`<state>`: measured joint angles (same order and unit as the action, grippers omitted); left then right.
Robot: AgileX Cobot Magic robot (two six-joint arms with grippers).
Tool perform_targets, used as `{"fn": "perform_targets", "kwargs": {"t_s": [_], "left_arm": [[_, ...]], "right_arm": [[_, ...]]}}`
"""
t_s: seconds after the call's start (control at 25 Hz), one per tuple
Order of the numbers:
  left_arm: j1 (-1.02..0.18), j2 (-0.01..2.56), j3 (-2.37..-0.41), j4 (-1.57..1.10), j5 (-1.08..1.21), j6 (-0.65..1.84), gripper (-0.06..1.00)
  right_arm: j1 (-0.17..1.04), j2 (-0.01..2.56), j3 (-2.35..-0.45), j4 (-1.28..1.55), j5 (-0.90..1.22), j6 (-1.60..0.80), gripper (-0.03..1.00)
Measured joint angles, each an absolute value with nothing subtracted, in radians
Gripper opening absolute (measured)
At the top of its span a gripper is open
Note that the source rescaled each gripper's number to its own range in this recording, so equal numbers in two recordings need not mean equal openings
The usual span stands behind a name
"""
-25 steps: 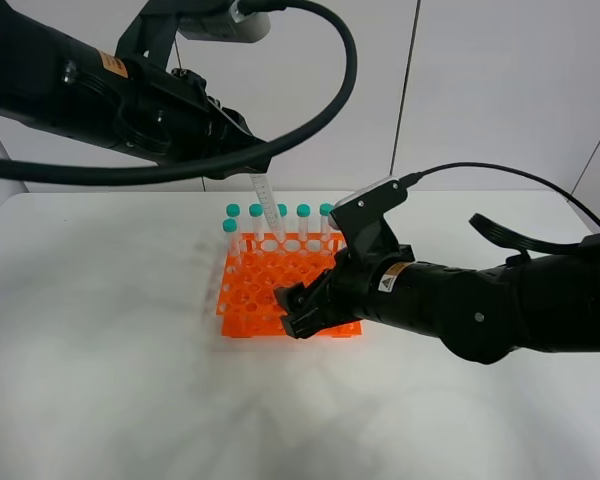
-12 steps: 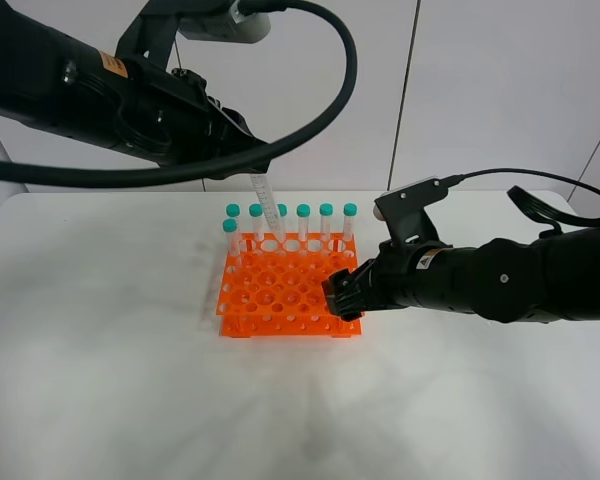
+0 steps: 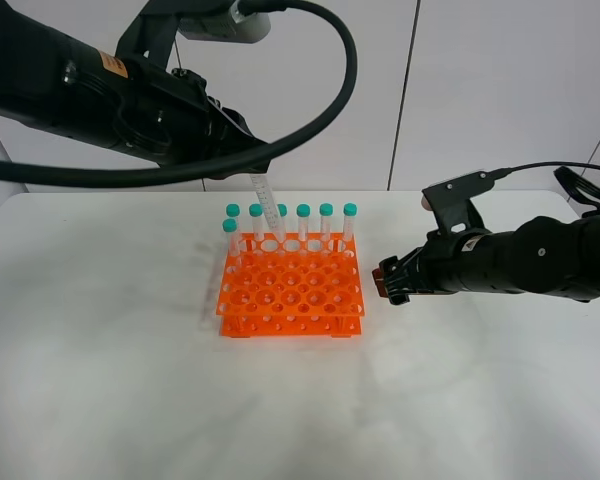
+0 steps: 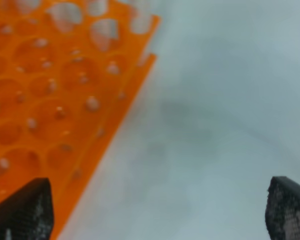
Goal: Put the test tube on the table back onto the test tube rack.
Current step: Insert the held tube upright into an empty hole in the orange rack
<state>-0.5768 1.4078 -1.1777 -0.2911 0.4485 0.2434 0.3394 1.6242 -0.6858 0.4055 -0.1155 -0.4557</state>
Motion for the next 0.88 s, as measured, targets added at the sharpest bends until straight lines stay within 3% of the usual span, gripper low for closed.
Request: {"fn": "perform_targets", "kwargs": {"t_s": [0.56,0.88], "left_arm": [[-0.577,1.408,-1.178,-0.291,0.448,0.243,0.0],[-0.577,1.408,-1.178,-0.291,0.448,0.243,0.0]], "right_arm": [[0.308,1.624,-0.686,0.347,-0.169,-0.467,0.91],[0.129,1.624,-0.705,0.392,-0.076,-0.439,0.91]]}}
